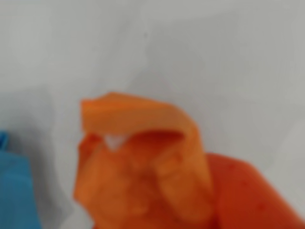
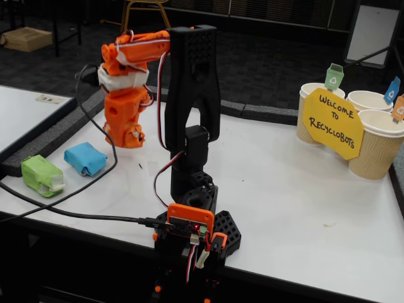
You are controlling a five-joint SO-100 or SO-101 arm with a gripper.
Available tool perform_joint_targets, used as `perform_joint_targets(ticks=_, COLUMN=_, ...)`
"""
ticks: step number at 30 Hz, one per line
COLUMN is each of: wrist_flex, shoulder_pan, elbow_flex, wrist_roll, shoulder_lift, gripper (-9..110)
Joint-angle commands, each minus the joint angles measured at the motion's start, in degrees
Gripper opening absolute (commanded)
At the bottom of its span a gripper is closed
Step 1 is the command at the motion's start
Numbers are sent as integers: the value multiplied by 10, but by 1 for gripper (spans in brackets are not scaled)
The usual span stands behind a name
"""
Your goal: Sort rubbish by color.
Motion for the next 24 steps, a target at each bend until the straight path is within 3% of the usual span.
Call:
perform_joint_targets(ticks=1, wrist_flex=62, shoulder_pan=15, elbow_flex=-105, wrist_roll=-71, shoulder_lift=73, gripper=0)
perform_joint_targets(ticks=16, wrist_flex=290, shoulder_pan=18, elbow_flex=-123, wrist_roll=-200, shoulder_lift=333, gripper=0)
perform_joint_targets(ticks=24, wrist_flex=323, shoulder_pan=99, elbow_flex=-51, wrist_roll=-303, shoulder_lift=513, gripper=0)
